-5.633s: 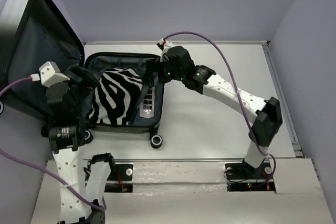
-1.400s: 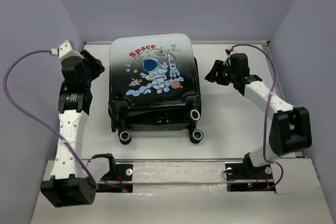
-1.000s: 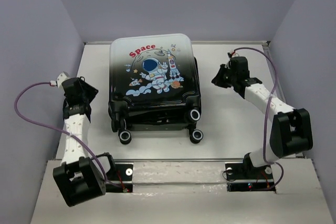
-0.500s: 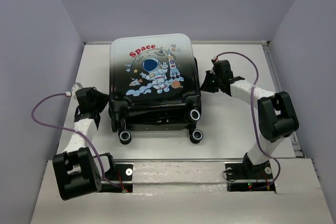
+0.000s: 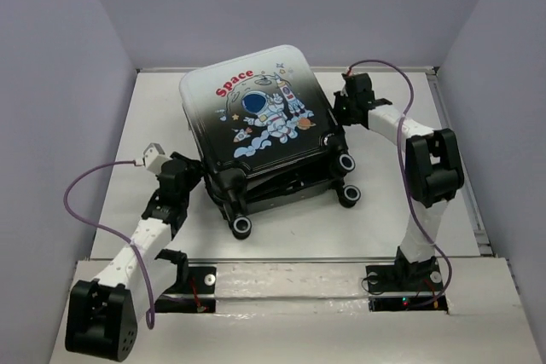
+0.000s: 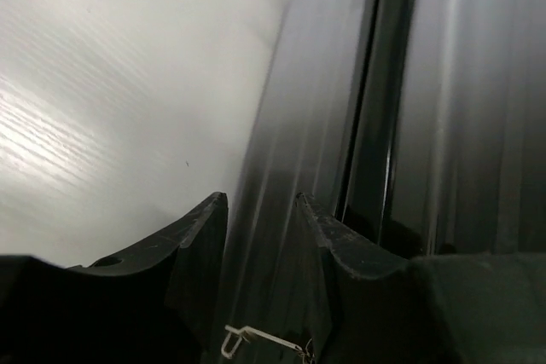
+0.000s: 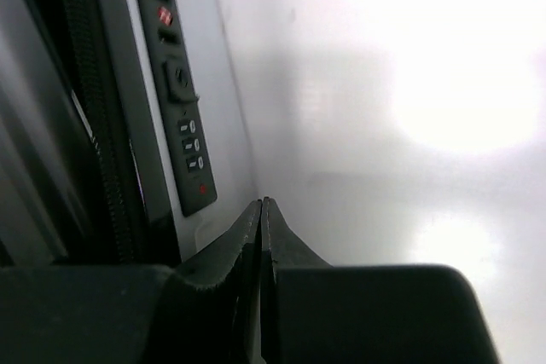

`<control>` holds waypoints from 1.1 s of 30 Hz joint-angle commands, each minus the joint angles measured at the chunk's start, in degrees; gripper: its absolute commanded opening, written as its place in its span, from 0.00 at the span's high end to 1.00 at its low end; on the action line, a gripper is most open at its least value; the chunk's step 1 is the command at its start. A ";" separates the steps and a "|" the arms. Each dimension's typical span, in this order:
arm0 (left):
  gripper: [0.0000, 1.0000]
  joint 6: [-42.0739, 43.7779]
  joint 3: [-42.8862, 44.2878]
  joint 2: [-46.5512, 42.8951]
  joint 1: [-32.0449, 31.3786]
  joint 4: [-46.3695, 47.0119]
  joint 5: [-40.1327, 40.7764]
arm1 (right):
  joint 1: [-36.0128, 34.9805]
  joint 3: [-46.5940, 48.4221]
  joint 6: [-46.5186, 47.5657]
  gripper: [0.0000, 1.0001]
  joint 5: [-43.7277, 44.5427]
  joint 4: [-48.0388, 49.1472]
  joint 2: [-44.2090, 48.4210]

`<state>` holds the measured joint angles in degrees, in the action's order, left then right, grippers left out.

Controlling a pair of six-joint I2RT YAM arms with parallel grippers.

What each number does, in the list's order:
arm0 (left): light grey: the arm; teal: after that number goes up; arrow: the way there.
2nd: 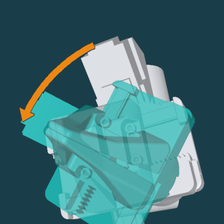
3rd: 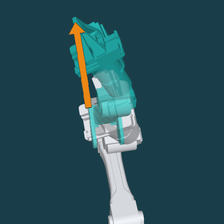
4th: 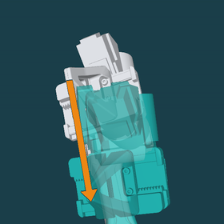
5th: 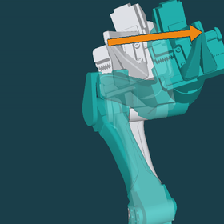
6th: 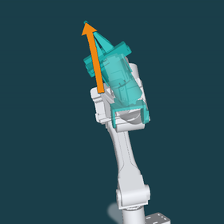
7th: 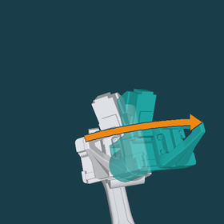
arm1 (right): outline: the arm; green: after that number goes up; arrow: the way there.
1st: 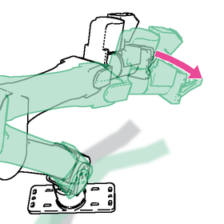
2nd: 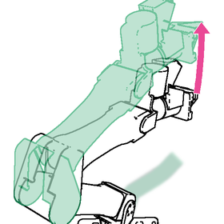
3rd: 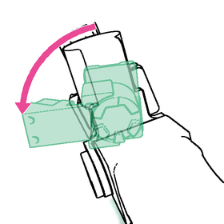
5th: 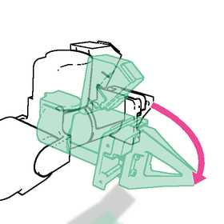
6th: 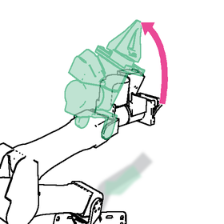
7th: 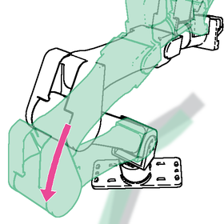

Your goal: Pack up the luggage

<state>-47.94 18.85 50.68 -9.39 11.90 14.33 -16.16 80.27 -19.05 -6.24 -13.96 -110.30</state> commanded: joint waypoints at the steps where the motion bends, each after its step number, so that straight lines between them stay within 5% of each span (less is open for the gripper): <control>1: 0.51 -3.72 -3.29 -4.96 -13.62 -3.28 -3.44 | -4.23 16.38 0.15 0.89 -9.57 -1.67 -8.15; 4: 0.50 -4.35 -2.34 -7.60 -21.44 -6.96 1.56 | -4.23 25.80 -0.90 0.77 -8.45 -5.81 -10.02; 7: 0.47 -0.32 3.45 -13.83 -25.50 -16.10 15.96 | -4.23 29.75 -0.64 0.40 -2.65 -8.36 -7.83; 10: 0.39 7.15 12.50 -18.85 -25.51 -19.45 26.16 | -4.23 31.96 0.50 0.23 4.98 -13.19 -4.15; 14: 0.32 11.02 24.45 -18.68 -25.51 -19.20 26.72 | -4.23 24.97 0.85 0.22 9.48 -12.77 5.51; 18: 0.26 15.24 31.67 -15.62 -25.51 -16.56 24.96 | -4.23 13.80 0.86 0.29 9.76 -9.87 16.76; 21: 0.21 18.49 38.87 -8.77 -25.42 -15.33 21.80 | -4.84 1.97 -1.42 0.93 6.34 -6.53 27.04; 27: 0.18 24.21 56.18 8.19 -21.56 -16.29 12.94 | -13.00 -17.67 -3.62 0.93 5.44 -3.45 43.48; 33: 0.19 23.42 68.49 23.84 -4.43 -19.37 -11.03 | -15.21 -34.29 -7.75 0.93 6.86 -3.62 57.38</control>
<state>-25.93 81.36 68.99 -21.85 -6.20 19.70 -31.64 51.51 -23.57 -0.54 -19.03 -59.13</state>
